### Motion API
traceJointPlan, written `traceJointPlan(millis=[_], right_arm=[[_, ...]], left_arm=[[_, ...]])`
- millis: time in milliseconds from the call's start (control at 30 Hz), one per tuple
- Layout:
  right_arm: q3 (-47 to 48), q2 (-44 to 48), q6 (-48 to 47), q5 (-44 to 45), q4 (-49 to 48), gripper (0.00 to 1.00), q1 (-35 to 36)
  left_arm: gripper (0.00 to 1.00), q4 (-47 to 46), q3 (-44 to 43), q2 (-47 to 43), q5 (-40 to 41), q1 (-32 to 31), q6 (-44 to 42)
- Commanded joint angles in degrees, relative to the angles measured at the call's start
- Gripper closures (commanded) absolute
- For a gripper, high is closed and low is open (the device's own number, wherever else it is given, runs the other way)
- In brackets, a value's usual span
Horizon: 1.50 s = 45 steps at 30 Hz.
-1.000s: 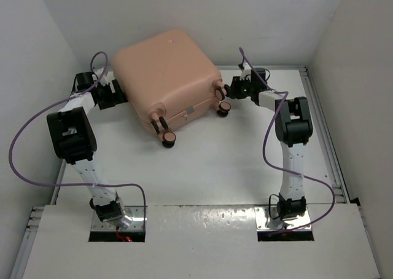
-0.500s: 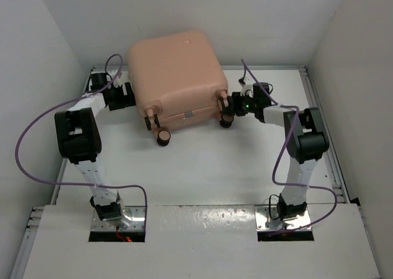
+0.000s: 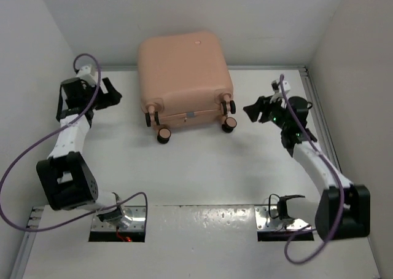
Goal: Pack the luggage
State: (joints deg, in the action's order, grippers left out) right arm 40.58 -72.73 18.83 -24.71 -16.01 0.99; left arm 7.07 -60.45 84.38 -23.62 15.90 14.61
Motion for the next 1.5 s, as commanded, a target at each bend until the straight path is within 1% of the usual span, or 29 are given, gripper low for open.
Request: traceJointPlan(millis=[0, 67, 100, 167, 200, 233, 300, 333, 367, 400, 433, 467, 500, 533, 567, 600, 667, 700, 733, 767, 800, 900, 933, 967, 1000, 1100, 1233, 1367, 1467], right_arm=[[-6.3, 9.6, -6.4, -0.1, 1.2, 0.44, 6.9], [-8.1, 12.3, -6.9, 4.3, -1.3, 0.49, 16.5], [-10.1, 11.9, -7.6, 5.2, -2.3, 0.49, 19.1], [-11.5, 8.8, -7.9, 9.2, -9.2, 0.57, 27.6], [-12.4, 7.7, -11.3, 11.9, -11.0, 0.59, 29.9], [-13.1, 6.6, -13.8, 15.0, -17.0, 0.61, 33.9], [-17.3, 1.8, -26.3, 20.7, -36.4, 0.58, 39.8], [-18.1, -0.7, -27.3, 19.9, -41.3, 0.51, 40.8], [-19.1, -3.8, -27.0, 19.0, -48.9, 0.47, 40.8], [-18.8, -5.1, -26.4, 22.1, -53.7, 0.49, 41.9], [-19.0, -7.1, -27.8, 24.3, -54.5, 0.45, 42.8], [-19.0, -9.2, -28.1, 26.9, -57.3, 0.30, 45.2], [-19.8, -11.9, -28.2, 32.9, -59.8, 0.13, 47.3], [-23.8, -14.0, -30.8, 35.1, -63.6, 0.00, 48.0], [-24.8, -19.8, -32.7, 34.1, -77.5, 0.02, 48.7], [-25.3, -22.6, -31.2, 38.1, -76.9, 0.00, 50.0], [-25.7, -23.5, -31.0, 39.5, -77.1, 0.00, 51.1], [-25.2, -25.2, -32.3, 40.4, -77.2, 0.00, 53.6], [-23.9, -25.4, -29.8, 44.4, -77.1, 0.00, 54.3], [-23.5, -26.1, -30.6, 44.8, -77.2, 0.00, 56.0], [-22.6, -27.1, -32.0, 44.8, -77.1, 0.00, 56.8], [-19.1, -29.7, -39.9, 50.3, -77.2, 0.00, 59.9], [-17.5, -30.1, -44.2, 53.9, -77.2, 0.00, 60.4], [-16.8, -30.1, -43.2, 56.0, -77.2, 0.02, 60.8], [-15.9, -29.1, -41.7, 61.7, -77.1, 0.00, 60.8], [-14.5, -26.7, -39.5, 67.7, -76.9, 0.00, 61.2], [-16.1, -23.8, -39.9, 66.8, -76.4, 0.00, 60.3], [-22.2, -20.1, -29.1, 59.8, -75.1, 0.00, 56.9], [-22.0, -17.7, -25.1, 63.9, -73.5, 0.00, 57.7]], left_arm=[[0.11, -2.6, -3.6, -6.8, 3.9, 1.6, -6.8], [0.10, -2.6, -4.8, -8.2, 3.9, 1.1, -9.0], [0.10, -2.1, -5.3, -8.2, 3.9, 0.2, -10.2], [0.10, -2.1, -6.2, -9.6, 3.9, -1.0, -10.7], [0.10, -2.1, -6.2, -9.6, 3.9, -1.7, -10.7], [0.10, -2.1, -6.2, -10.1, 4.5, -3.1, -10.7], [0.10, -2.1, -6.2, -11.6, 5.2, -4.5, -11.3], [0.09, -2.1, -5.6, -12.4, 5.2, -5.0, -12.6], [0.09, -2.1, -4.5, -13.2, 5.8, -5.8, -13.5], [0.07, -3.0, -3.8, -15.1, 5.8, -5.8, -14.3], [0.06, -4.3, -2.2, -16.0, 5.8, -6.3, -14.9], [0.06, -4.3, -1.6, -16.7, 5.8, -6.3, -15.5], [0.05, -4.3, -1.6, -16.7, 5.8, -6.3, -15.5], [0.05, -4.3, -0.7, -17.6, 5.8, -6.3, -16.3], [0.05, -4.3, 0.2, -18.3, 5.8, -6.8, -16.3], [0.05, -4.9, 0.9, -18.3, 6.4, -6.8, -15.4], [0.05, -4.9, 1.8, -18.8, 6.9, -6.8, -14.1], [0.05, -4.2, 1.8, -18.8, 6.9, -6.8, -14.1], [0.05, -4.2, 3.2, -19.4, 6.9, -6.8, -12.8], [0.05, -4.2, 3.2, -20.4, 6.9, -6.8, -12.8], [0.05, -4.2, 4.0, -20.4, 6.9, -6.8, -12.2], [0.05, -4.7, 5.5, -22.1, 8.0, -6.8, -11.5], [0.05, -4.7, 5.5, -22.7, 8.0, -6.8, -11.5], [0.05, -4.7, 6.2, -22.7, 8.0, -6.8, -10.8], [0.05, -4.7, 6.2, -22.7, 8.0, -6.8, -10.7], [0.05, -5.8, 7.4, -23.3, 7.4, -6.8, -9.3], [0.05, -7.9, 7.9, -23.3, 6.7, -6.8, -7.3], [0.05, -9.2, 7.9, -22.8, 6.7, -6.8, -6.1], [0.05, -9.7, 8.5, -22.8, 6.7, -6.8, -5.5]])
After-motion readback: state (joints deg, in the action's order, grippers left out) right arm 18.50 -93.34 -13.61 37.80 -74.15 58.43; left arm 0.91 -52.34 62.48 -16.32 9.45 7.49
